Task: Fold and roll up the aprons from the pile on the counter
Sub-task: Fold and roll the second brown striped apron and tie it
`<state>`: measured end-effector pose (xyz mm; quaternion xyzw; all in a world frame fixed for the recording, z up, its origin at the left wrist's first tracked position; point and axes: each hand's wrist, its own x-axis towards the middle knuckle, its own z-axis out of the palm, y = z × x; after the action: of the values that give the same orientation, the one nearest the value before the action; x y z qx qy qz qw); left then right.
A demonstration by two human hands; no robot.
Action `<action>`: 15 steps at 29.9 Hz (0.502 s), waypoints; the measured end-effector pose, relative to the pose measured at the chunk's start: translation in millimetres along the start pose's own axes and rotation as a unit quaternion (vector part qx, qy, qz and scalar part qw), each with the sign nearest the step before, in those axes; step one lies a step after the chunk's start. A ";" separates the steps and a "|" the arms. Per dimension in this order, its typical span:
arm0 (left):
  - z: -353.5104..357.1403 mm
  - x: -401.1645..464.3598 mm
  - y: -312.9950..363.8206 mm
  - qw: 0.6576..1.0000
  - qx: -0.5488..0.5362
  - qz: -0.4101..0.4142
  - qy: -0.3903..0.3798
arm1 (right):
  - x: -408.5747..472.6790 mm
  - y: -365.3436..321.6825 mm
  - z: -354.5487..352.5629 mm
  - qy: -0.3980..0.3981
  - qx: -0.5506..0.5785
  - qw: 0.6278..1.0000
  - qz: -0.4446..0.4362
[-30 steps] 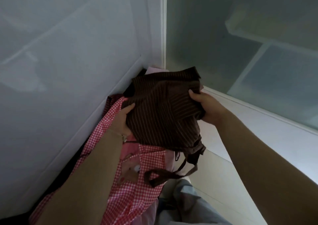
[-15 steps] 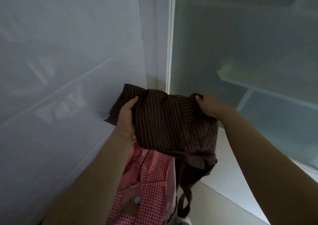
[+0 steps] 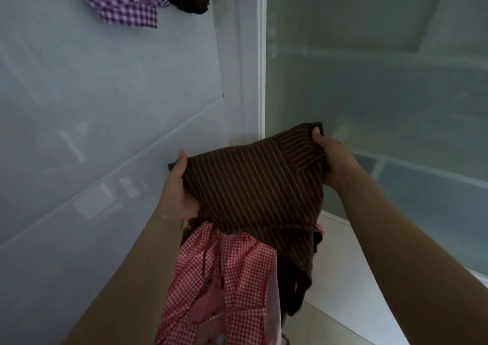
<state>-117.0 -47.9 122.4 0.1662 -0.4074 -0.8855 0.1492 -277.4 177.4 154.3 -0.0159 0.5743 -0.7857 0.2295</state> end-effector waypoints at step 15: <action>11.7 -26.9 -40.1 0.993 -0.103 -0.059 0.002 | 5.8 -15.2 20.6 -0.020 -0.016 0.996 0.087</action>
<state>-102.8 -4.3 103.3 0.1757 -0.3034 -0.9296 0.1135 -281.9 160.3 173.7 0.0146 0.5817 -0.7529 0.3075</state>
